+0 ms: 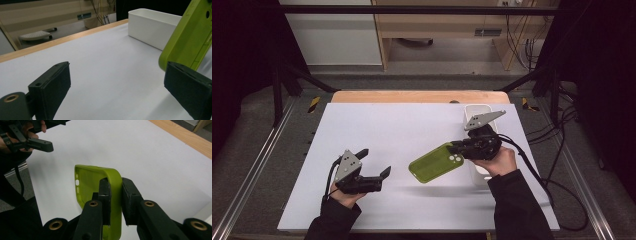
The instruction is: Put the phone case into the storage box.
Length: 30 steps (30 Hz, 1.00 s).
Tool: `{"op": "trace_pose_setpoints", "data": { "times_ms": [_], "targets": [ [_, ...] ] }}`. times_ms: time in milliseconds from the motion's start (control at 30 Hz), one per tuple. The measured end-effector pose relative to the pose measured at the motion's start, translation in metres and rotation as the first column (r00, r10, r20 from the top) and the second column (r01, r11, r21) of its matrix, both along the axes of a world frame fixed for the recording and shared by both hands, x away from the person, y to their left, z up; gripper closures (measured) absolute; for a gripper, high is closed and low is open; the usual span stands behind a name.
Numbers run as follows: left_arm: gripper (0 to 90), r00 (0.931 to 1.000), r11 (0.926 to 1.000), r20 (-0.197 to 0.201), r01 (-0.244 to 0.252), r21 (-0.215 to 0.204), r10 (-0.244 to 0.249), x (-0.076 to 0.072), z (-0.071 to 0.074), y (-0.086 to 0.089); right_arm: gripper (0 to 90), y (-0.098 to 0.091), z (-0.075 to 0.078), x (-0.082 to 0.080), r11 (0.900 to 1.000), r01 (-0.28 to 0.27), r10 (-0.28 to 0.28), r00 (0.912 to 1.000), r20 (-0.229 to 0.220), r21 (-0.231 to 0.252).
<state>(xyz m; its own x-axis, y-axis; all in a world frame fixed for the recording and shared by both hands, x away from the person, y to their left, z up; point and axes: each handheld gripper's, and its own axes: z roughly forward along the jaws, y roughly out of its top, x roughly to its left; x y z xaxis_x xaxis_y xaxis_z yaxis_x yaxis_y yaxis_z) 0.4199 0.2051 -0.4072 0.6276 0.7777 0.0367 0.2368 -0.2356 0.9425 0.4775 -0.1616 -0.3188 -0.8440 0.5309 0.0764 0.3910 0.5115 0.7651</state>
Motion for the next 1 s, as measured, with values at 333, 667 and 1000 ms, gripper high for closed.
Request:
{"op": "trace_pose_setpoints", "data": {
  "times_ms": [333,667,1000],
  "targets": [
    [3.6,0.9996,0.9991,-0.022,-0.019,-0.037,0.018,0.001,-0.004,0.017,79.3,-0.011,0.016,-0.005,0.9996,0.018,-0.016,0.9968,0.079,-0.023],
    [3.5,0.9974,0.9971,-0.023,-0.069,-0.033,0.068,-0.002,-0.008,0.038,79.3,-0.020,0.034,-0.010,0.9971,0.041,-0.030,0.9850,0.170,-0.064],
    [1.7,0.9957,0.9956,-0.027,-0.090,-0.029,0.089,-0.005,-0.019,0.059,79.3,-0.023,0.051,-0.011,0.9941,0.056,-0.033,0.9724,0.231,-0.093]
  ]
}}
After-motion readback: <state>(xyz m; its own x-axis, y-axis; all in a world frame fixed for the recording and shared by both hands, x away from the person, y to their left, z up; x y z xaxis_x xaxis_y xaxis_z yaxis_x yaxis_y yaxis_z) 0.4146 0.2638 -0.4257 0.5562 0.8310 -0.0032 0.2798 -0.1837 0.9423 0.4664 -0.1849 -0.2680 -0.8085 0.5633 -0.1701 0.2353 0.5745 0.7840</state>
